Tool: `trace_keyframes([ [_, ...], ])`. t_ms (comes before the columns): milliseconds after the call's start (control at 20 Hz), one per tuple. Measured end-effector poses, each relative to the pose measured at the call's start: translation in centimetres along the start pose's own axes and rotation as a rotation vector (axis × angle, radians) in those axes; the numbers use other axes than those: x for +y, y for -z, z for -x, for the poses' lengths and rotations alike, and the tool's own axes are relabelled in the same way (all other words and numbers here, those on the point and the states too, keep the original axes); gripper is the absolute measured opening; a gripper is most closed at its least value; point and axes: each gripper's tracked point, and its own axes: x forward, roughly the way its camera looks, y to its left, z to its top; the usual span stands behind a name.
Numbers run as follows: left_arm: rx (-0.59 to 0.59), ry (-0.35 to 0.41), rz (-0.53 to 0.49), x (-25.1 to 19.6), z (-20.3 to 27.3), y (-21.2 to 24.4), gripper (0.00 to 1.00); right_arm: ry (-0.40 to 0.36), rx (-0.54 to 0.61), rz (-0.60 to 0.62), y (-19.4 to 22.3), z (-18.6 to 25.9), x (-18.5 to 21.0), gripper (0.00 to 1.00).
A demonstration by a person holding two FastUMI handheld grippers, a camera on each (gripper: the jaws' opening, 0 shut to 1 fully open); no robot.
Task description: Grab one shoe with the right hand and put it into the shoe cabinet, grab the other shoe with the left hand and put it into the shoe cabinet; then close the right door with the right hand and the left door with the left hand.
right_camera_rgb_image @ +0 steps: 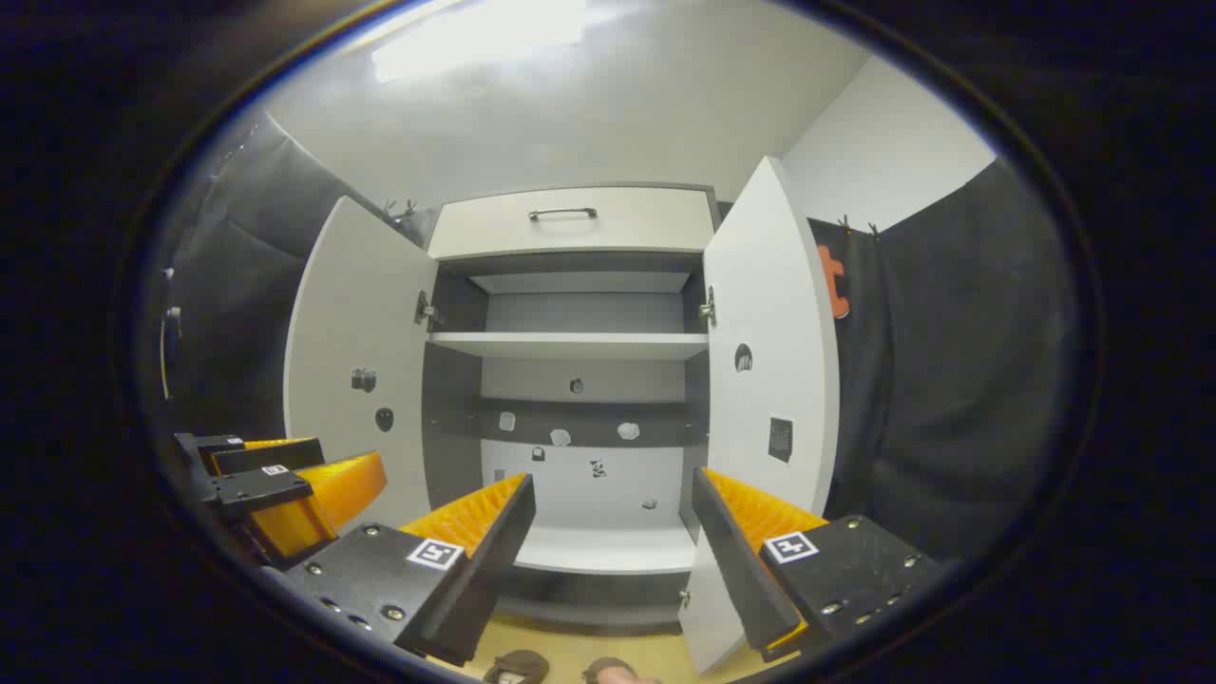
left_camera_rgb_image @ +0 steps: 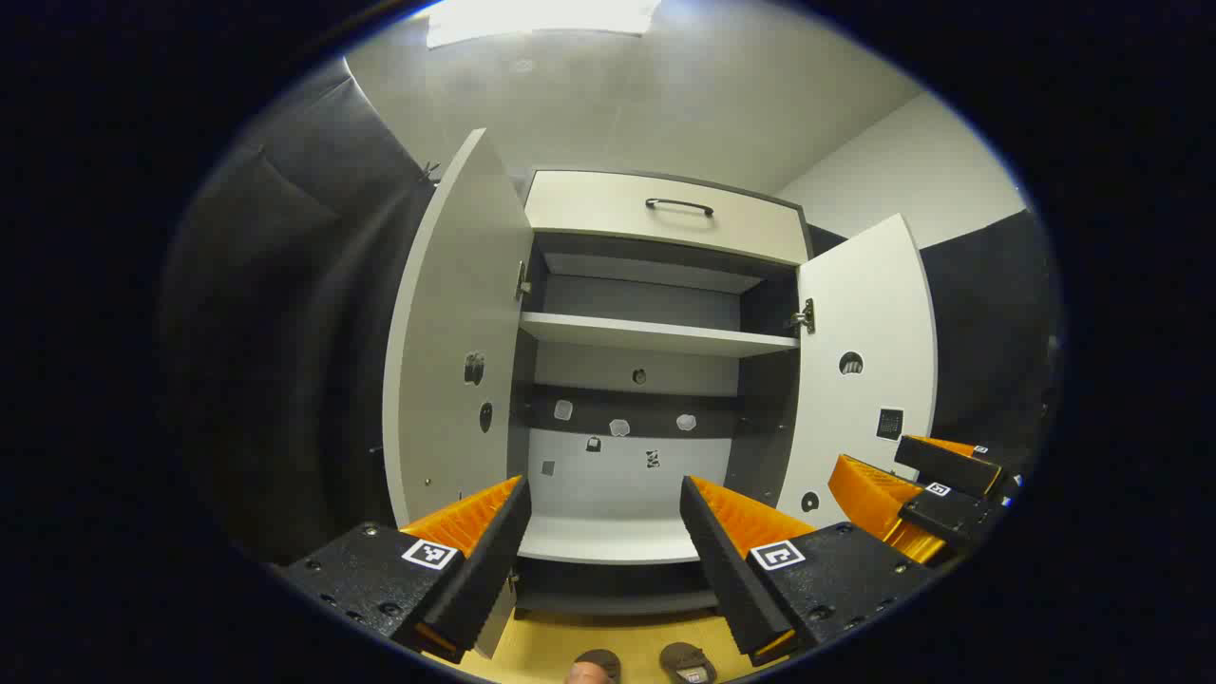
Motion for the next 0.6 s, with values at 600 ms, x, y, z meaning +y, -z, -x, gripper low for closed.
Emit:
trace_keyframes([
  [600,-0.004,-0.057,0.003,1.04,-0.56,-0.07,0.96,-0.019,-0.018,0.008,-0.16,-0.67,-0.33,0.99],
])
